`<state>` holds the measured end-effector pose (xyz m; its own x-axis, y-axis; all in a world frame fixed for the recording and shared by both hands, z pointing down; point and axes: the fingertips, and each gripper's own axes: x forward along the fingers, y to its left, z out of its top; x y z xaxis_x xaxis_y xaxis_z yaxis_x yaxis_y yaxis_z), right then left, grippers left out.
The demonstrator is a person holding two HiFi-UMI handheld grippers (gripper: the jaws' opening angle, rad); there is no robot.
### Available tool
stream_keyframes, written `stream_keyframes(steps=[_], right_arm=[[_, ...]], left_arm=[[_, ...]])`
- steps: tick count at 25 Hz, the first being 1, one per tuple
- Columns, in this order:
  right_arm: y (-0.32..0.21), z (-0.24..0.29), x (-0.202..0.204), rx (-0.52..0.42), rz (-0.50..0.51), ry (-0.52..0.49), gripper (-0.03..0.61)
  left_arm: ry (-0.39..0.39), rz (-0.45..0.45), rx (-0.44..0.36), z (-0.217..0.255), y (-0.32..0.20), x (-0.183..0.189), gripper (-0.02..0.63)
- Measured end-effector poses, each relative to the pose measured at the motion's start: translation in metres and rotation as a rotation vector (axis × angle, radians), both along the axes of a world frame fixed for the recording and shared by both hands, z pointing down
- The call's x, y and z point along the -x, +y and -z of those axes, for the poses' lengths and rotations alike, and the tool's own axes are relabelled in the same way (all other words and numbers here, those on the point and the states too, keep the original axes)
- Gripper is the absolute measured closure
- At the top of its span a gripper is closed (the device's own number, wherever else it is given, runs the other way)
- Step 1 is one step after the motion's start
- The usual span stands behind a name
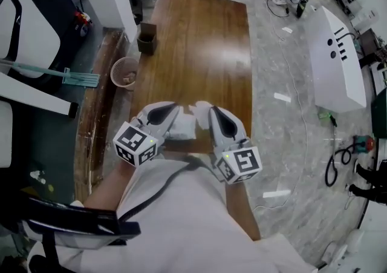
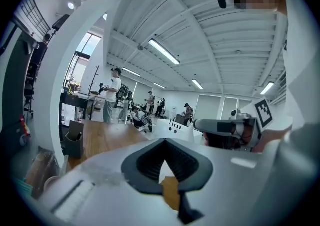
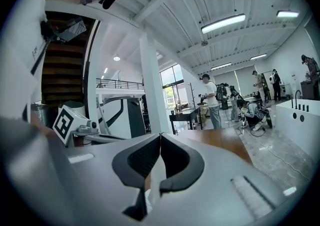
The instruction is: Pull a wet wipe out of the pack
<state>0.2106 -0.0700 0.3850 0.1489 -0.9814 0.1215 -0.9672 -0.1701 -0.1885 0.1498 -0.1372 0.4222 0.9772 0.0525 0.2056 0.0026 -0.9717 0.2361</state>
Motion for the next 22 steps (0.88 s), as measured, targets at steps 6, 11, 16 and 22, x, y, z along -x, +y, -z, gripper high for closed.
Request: stream_keyframes(steps=[6, 11, 16, 22], right_arm=[[-0.003, -0.002, 0.004, -0.001, 0.019, 0.003, 0.568], [-0.006, -0.002, 0.007, -0.002, 0.028, 0.004, 0.568], [-0.006, -0.001, 0.008, 0.000, 0.038, 0.013, 0.568], [-0.007, -0.002, 0.009, 0.013, 0.037, 0.021, 0.568]], left_arm=[[0.004, 0.022, 0.005, -0.001, -0.001, 0.005, 0.607], [0.000, 0.039, 0.009, -0.003, -0.005, 0.009, 0.607], [-0.009, 0.047, 0.015, -0.007, -0.007, 0.013, 0.607], [-0.007, 0.036, 0.019, -0.009, -0.004, 0.010, 0.607]])
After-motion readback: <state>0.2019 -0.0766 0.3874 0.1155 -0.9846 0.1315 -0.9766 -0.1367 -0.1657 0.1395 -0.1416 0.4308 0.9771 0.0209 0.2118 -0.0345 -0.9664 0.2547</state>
